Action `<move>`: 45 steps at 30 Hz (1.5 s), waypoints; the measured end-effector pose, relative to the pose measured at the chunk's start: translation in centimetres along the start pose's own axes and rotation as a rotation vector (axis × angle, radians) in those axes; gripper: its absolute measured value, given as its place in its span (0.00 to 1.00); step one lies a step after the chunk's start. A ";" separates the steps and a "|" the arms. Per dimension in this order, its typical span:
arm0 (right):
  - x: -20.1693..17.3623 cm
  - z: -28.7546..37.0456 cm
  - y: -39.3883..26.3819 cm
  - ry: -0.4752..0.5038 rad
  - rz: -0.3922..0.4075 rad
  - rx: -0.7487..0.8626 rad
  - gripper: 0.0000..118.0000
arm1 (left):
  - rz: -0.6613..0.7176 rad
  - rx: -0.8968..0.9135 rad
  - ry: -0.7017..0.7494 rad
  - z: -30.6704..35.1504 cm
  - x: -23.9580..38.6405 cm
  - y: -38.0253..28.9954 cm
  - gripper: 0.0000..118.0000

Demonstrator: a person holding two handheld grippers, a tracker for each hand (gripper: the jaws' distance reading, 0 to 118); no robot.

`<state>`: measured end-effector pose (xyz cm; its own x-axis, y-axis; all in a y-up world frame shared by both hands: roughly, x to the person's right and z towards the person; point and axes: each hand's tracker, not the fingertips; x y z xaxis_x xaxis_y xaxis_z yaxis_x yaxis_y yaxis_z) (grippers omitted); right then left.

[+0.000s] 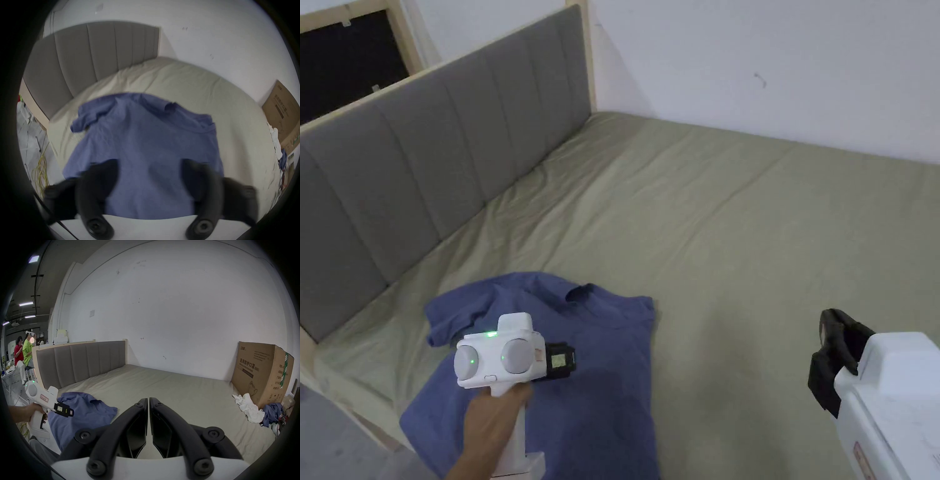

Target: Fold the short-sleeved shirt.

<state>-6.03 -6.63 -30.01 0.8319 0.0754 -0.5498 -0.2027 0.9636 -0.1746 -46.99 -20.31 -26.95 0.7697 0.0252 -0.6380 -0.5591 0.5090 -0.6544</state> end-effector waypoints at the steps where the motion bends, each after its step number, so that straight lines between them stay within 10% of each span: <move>1: 0.3 -0.1 -0.2 -0.006 -0.002 -0.008 0.03 | 0.007 -0.015 0.012 -0.6 0.2 -0.1 0.94; 7: 1.4 -0.2 -1.2 -0.026 -0.010 -0.043 0.03 | 0.054 -0.150 -0.034 -4.8 -0.2 -1.0 0.90; 16: 2.4 0.3 -1.6 -0.033 -0.037 -0.054 0.03 | -0.020 -0.047 -0.060 -2.3 -0.3 -1.7 0.00; 26: 4.1 2.6 -0.8 -0.042 -0.067 -0.009 0.03 | 0.316 0.104 -0.392 6.9 -3.5 -2.1 0.00; 45: 12.0 11.5 0.1 -0.241 -0.112 0.091 0.03 | -0.221 0.386 -0.824 27.9 17.5 6.3 0.00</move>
<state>9.92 -2.70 -27.24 0.9475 0.0155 -0.3194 -0.0643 0.9877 -0.1428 -28.45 7.37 -30.88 0.9046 0.4205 0.0705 -0.3467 0.8217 -0.4523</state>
